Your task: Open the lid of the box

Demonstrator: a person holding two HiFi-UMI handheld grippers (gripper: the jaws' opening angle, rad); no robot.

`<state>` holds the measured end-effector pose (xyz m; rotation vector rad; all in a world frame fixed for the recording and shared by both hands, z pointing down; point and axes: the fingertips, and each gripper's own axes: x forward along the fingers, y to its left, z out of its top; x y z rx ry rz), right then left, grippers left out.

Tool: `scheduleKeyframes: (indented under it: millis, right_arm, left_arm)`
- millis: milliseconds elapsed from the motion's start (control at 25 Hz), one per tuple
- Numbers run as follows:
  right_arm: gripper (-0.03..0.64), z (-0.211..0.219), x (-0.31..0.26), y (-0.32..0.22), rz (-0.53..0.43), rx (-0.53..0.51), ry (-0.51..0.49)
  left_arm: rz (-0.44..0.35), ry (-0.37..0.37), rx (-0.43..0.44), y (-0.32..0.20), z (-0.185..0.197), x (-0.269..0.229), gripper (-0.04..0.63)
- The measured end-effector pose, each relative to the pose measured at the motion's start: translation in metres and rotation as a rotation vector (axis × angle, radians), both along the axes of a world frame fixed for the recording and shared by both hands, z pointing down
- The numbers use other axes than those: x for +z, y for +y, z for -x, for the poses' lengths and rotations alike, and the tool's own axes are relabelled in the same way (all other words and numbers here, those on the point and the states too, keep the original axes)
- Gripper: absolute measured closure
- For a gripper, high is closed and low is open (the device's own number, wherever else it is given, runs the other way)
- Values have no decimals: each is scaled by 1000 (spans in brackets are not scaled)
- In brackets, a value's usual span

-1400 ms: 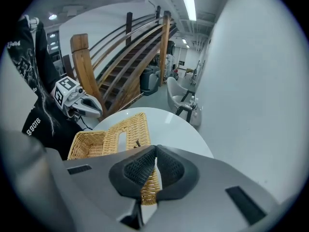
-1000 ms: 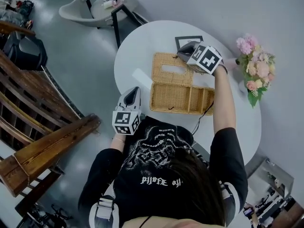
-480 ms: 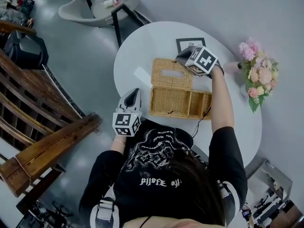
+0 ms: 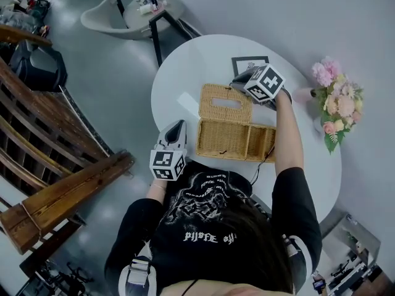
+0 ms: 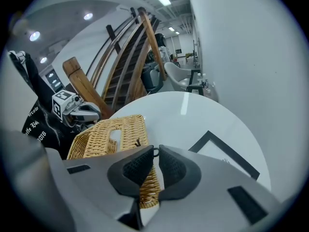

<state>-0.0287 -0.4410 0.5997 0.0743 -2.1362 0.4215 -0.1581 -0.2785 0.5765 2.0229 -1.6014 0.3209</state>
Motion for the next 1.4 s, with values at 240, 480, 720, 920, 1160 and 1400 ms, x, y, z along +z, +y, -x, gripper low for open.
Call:
scheduleKeyframes:
  millis: [240, 480, 720, 920, 1160, 1400]
  right_arm:
    - [505, 2, -31, -18, -70, 117, -111]
    - [505, 0, -100, -16, -234, 229, -302]
    - [514, -13, -163, 13, -414, 376, -450]
    - [533, -34, -190, 48, -568, 500, -460]
    - [561, -56, -186, 95, -672, 656, -421]
    - [565, -72, -174, 136, -680, 803, -449]
  left_arm:
    - [-19, 10, -10, 0, 1, -5, 574]
    - [-65, 29, -7, 7, 2, -18, 572]
    - [-130, 36, 2, 20, 8, -41, 572]
    - [-150, 19, -15, 33, 12, -52, 572]
    - [-215, 43, 24, 43, -1, -70, 572]
    - [-266, 41, 62, 50, -17, -84, 572]
